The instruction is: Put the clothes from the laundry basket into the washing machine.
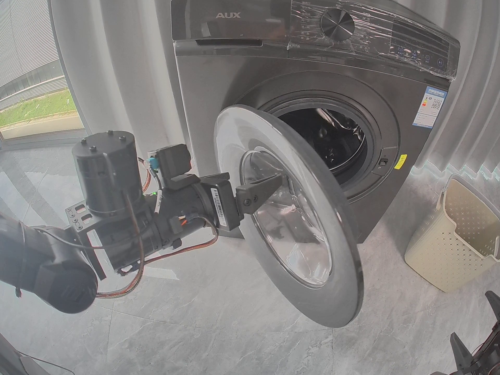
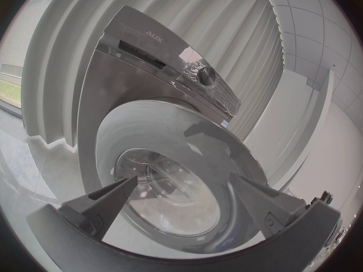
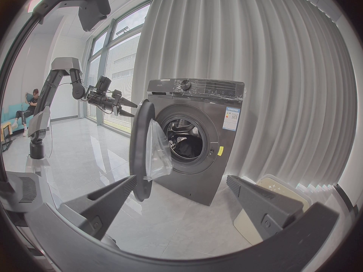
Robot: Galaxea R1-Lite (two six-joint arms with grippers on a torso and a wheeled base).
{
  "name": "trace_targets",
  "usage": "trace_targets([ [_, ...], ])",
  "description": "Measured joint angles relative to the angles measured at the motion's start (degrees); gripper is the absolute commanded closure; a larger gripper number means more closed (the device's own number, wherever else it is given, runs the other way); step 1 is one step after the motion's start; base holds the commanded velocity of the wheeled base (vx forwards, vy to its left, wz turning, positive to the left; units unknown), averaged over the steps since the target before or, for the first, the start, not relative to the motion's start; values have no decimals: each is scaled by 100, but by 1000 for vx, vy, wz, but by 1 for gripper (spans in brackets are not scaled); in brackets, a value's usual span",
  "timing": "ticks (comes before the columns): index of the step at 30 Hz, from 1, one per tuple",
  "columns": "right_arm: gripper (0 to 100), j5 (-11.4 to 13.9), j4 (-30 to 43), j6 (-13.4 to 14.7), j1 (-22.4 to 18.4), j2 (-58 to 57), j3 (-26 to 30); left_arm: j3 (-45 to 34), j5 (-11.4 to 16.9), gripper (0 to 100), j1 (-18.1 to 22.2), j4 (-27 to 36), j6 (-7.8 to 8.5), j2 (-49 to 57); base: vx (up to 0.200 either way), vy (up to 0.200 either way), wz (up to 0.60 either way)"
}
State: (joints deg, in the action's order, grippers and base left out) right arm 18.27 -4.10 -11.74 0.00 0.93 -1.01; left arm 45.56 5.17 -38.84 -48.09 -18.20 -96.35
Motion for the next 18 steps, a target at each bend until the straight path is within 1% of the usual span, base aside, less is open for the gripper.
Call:
trace_targets([
  [6, 0, 0, -2, -16, 0, 0, 0, 39, -49, 0, 1, -24, 0, -180, 0, 0, 0],
  [9, 0, 0, 0, -18, 0, 0, 0, 179, -68, 0, 6, -33, 2, -307, 0, 0, 0],
  [12, 0, -2, 0, -13, 0, 0, 0, 502, -138, 0, 15, -51, 0, -535, 0, 0, 0],
  [18, 0, -2, -2, -7, 0, 0, 0, 1412, -340, 0, 56, -232, -16, -1117, 0, 0, 0],
])
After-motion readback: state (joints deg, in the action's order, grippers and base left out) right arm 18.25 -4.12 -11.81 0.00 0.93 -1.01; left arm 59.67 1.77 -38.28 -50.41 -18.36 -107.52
